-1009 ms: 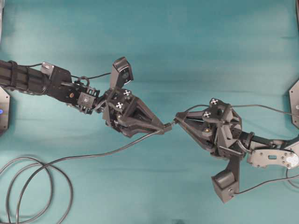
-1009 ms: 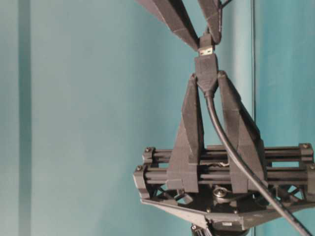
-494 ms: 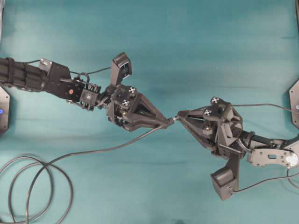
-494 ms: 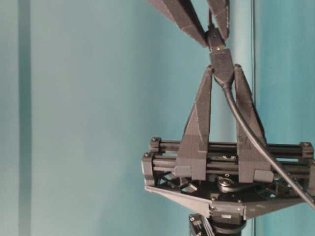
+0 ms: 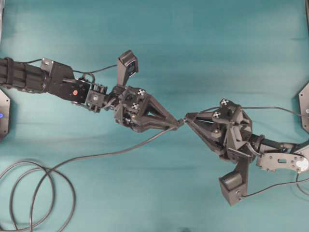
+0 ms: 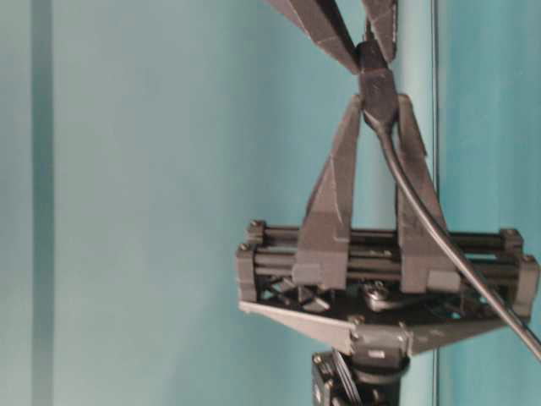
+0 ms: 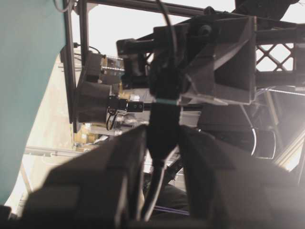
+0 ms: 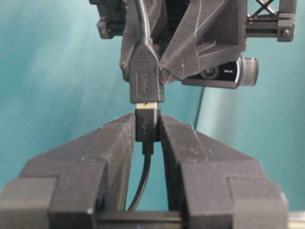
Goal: Insert the USB using both arms.
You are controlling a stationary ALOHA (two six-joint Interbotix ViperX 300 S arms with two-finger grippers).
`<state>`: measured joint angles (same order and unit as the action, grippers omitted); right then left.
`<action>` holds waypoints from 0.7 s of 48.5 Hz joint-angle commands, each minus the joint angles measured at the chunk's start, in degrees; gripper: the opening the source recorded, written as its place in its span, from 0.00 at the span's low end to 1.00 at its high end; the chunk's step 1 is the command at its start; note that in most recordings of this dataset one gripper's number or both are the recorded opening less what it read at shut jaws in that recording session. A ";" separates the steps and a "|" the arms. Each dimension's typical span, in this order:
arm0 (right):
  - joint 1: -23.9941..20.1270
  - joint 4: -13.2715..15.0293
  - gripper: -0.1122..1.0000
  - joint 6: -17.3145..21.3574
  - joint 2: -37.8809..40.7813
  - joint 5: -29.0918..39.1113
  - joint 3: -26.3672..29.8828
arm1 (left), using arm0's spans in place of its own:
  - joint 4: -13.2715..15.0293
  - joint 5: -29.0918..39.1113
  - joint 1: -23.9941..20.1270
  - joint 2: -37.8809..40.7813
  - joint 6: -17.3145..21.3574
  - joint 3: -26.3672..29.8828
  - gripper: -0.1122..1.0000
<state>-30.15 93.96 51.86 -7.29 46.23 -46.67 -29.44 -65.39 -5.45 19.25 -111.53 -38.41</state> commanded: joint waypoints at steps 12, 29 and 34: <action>-0.26 0.53 0.29 0.09 -0.53 -0.79 0.88 | 0.35 -0.26 -1.93 0.35 1.05 2.81 0.29; -0.26 -0.18 0.29 1.05 -0.53 -0.26 0.26 | 0.26 -0.35 -2.46 -1.41 1.41 0.26 0.29; -0.70 -0.53 0.29 2.64 -0.53 0.35 -0.35 | 0.35 -0.35 -2.55 -2.55 2.55 -0.53 0.29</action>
<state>-29.88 93.60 53.96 -7.29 46.32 -47.37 -29.44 -65.48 -6.24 19.51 -110.83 -38.76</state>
